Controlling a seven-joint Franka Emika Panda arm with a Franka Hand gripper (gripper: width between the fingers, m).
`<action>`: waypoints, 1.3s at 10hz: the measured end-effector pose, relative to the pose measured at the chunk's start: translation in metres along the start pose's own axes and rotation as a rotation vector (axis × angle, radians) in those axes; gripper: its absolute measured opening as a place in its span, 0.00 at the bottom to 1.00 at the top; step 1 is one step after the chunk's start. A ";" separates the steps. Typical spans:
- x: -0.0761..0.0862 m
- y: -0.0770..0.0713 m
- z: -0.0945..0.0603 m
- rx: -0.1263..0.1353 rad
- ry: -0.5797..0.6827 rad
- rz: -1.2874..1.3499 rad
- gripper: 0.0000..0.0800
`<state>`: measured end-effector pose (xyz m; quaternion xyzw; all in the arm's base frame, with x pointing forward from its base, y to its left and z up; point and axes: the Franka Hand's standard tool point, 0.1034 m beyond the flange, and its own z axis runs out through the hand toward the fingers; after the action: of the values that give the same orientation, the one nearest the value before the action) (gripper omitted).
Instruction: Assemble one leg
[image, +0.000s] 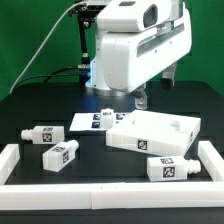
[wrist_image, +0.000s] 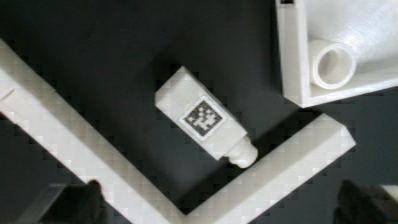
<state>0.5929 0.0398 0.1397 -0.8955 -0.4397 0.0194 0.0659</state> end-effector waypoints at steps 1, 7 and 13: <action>0.000 0.000 0.000 0.000 0.000 0.000 0.81; -0.004 -0.001 0.037 -0.035 0.021 -0.054 0.81; -0.005 0.002 0.064 -0.027 0.040 -0.055 0.81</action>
Offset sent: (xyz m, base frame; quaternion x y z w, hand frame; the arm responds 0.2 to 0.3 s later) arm 0.0000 0.0000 0.0000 0.0000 0.0000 0.0000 1.0000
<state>0.5859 0.0414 0.0759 -0.8841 -0.4629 -0.0063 0.0631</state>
